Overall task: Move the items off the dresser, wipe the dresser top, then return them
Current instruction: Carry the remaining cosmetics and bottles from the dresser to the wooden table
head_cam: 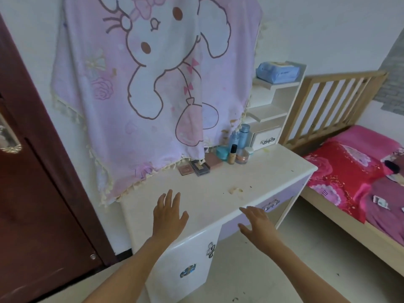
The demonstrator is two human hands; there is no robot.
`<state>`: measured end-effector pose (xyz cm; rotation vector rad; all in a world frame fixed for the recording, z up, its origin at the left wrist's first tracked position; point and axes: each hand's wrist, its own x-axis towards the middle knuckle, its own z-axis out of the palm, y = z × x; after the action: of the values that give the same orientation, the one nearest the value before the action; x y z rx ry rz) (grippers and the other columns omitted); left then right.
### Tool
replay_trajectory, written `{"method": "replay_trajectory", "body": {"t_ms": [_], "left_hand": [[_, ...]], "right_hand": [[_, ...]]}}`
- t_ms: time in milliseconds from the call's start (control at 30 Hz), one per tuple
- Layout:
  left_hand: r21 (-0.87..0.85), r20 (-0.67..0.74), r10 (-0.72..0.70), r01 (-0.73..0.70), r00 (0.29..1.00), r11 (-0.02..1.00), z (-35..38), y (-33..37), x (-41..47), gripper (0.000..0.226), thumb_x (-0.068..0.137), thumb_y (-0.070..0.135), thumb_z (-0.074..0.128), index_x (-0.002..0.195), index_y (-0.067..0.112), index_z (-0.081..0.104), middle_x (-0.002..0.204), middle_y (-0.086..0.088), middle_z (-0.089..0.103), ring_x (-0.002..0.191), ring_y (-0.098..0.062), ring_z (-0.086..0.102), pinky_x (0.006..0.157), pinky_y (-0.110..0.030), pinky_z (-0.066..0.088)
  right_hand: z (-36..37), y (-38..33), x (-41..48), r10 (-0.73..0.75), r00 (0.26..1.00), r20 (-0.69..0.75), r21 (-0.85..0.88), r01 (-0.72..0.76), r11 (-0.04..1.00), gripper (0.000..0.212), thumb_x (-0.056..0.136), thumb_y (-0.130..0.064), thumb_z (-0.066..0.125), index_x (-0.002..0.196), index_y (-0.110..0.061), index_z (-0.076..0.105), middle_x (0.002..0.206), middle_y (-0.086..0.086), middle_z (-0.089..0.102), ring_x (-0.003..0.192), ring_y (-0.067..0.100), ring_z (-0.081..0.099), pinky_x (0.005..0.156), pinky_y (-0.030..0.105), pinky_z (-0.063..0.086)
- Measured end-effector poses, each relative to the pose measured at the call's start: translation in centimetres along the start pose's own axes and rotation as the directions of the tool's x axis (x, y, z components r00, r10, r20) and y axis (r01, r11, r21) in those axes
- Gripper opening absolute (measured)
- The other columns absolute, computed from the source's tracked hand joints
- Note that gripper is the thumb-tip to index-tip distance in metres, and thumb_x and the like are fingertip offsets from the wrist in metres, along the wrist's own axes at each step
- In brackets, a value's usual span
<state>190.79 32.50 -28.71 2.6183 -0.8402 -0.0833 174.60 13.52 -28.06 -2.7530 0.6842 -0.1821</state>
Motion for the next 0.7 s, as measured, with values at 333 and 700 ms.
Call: {"method": "replay_trajectory", "body": {"t_ms": [333,700], "left_hand": [[-0.007,0.086,-0.251,0.253,0.964,0.967,5.9,3.9,3.8,0.059,0.095,0.037,0.036,0.146,0.020,0.011,0.156,-0.002,0.000,0.143,-0.022,0.000,0.115,-0.038,0.013],[0.000,0.059,-0.447,0.448,0.893,0.894,6.8,-2.5,13.6,0.058,0.094,0.036,0.040,0.145,0.014,0.020,0.154,-0.007,0.015,0.141,-0.027,0.013,0.111,-0.038,0.023]], "right_hand": [[0.5,5.8,10.3,-0.167,0.983,0.080,0.094,0.159,0.983,0.048,0.084,-0.027,0.060,0.127,-0.009,0.052,0.129,0.018,0.053,0.124,0.037,0.044,0.095,0.045,0.041],[3.6,3.4,22.7,-0.234,0.945,0.228,0.052,0.228,0.972,0.050,0.094,-0.037,0.044,0.140,-0.024,0.031,0.147,0.000,0.033,0.136,0.018,0.025,0.109,0.030,0.026]]}}
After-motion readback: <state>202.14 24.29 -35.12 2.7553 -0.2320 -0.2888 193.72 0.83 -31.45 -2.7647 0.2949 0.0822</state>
